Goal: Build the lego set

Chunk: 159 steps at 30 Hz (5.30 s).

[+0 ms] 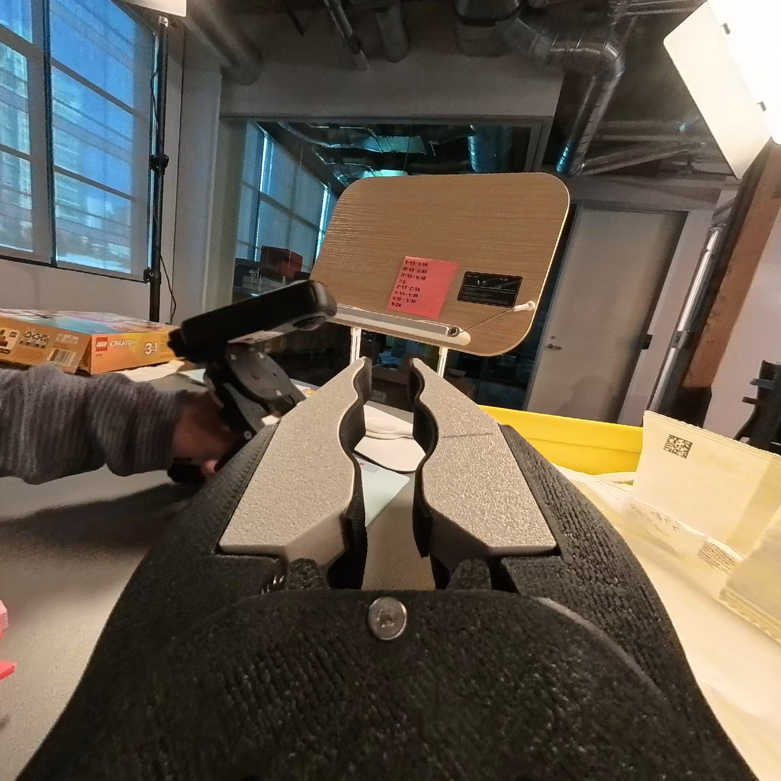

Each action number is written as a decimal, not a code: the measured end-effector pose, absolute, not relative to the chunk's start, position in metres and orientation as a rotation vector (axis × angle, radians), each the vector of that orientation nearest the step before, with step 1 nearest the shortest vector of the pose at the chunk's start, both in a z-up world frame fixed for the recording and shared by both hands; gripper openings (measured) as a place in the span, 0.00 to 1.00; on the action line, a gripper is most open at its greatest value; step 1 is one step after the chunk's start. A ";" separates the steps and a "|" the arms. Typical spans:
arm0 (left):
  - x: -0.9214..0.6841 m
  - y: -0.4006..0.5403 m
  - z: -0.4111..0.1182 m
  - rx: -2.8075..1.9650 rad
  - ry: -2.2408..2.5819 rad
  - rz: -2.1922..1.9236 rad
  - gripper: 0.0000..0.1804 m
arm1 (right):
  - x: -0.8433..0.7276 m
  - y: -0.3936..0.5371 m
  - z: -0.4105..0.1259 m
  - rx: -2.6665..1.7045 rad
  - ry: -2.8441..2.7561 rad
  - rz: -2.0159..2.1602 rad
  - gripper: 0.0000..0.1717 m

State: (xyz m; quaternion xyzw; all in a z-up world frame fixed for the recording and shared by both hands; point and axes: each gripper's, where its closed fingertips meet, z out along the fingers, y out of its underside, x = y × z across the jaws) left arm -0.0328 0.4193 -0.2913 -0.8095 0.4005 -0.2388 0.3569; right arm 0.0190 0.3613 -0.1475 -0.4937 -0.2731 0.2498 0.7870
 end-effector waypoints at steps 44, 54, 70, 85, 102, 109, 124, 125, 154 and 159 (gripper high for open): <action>-0.075 0.417 -0.208 -1.916 0.687 -0.740 0.00 | -0.030 0.377 -0.202 -1.316 -0.898 0.365 0.00; -0.092 0.392 -0.184 -1.760 0.394 -1.017 0.00 | -0.100 0.428 -0.243 -1.819 -0.808 0.910 0.00; -0.103 0.408 -0.224 -1.906 0.244 -1.018 0.22 | -0.096 0.439 -0.243 -1.845 -0.688 0.979 0.00; -0.111 0.411 -0.193 -1.671 0.124 -1.279 0.13 | -0.105 0.423 -0.231 -1.677 -0.851 0.894 0.00; -0.088 0.414 -0.234 -1.890 0.411 -0.874 0.04 | -0.067 0.437 -0.258 -1.894 -0.793 0.751 0.03; -0.063 0.406 -0.242 -1.896 0.603 -0.760 0.15 | -0.065 0.437 -0.263 -1.949 -0.789 0.883 0.05; -0.062 0.413 -0.258 -1.903 0.731 -0.393 0.11 | -0.066 0.436 -0.251 -1.877 -0.767 0.933 0.05; -0.064 0.415 -0.258 -1.895 0.738 -0.333 0.09 | -0.068 0.435 -0.248 -1.851 -0.772 0.945 0.05; -0.081 0.401 -0.254 -1.545 1.120 0.207 0.00 | -0.084 0.383 -0.246 -1.071 -1.495 0.287 0.34; -0.084 0.403 -0.252 -1.556 1.084 0.202 0.00 | -0.082 0.384 -0.243 -1.060 -1.481 0.275 0.30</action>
